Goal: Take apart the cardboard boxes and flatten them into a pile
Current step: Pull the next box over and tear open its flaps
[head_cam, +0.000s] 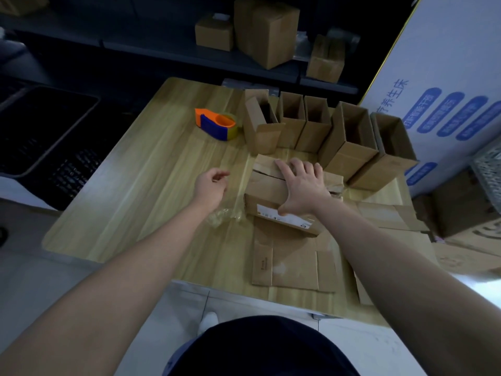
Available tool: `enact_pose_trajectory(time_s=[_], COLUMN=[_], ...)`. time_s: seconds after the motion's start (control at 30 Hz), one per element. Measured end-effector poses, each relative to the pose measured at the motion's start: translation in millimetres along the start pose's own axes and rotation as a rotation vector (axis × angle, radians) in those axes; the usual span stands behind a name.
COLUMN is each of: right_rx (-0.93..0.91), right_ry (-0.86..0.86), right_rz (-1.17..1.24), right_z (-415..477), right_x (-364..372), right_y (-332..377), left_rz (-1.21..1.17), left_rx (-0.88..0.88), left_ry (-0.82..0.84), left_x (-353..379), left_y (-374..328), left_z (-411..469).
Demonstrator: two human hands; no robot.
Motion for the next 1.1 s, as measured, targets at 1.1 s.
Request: enact_pose_trajectory(time_s=[1.1], right_rx=[0.645], right_ry=[-0.358], right_rz=[0.601], right_z=[-32.7], right_x=[-34.6], right_y=[-67.7], left_rz=[0.012], left_rx=[-0.175], left_ry=[0.019], left_x=[52.4], left_y=[-66.9], left_z=[-31.4])
Point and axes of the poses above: each hand's wrist, its own z-axis towards the middle knuckle, its own x-axis out of the palm, y = z × x, the point moved 3 cm from there along z, towards the middle knuckle, and after that the axes turned 10 degrees about -y, right-handed, at the moved point
